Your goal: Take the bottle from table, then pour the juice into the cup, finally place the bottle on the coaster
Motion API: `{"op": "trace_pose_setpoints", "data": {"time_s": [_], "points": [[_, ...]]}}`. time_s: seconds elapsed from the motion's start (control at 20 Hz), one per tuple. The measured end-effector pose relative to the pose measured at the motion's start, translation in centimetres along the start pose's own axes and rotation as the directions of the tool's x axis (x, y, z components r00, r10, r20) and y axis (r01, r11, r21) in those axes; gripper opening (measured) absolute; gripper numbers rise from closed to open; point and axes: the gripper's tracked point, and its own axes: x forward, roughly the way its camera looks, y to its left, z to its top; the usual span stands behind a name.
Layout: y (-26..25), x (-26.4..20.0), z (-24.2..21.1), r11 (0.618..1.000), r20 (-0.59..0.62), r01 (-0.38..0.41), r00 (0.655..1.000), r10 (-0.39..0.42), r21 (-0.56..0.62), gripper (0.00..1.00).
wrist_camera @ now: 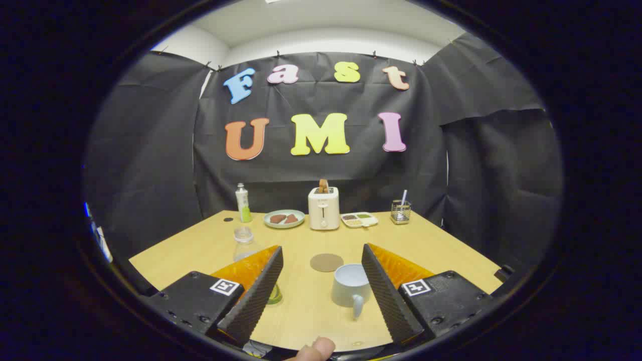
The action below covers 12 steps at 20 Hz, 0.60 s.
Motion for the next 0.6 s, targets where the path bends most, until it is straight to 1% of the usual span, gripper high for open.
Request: {"op": "trace_pose_setpoints", "data": {"time_s": [0.2,0.4,0.6], "points": [[1.5,-1.8,2.1,0.999,0.040,-0.003,0.999,0.004,-0.038,1.00],[3.0,-3.5,4.1,0.999,0.084,-0.034,0.996,0.036,-0.023,1.00],[3.6,-4.5,4.5,0.999,0.097,-0.017,0.995,0.021,-0.046,1.00]]}}
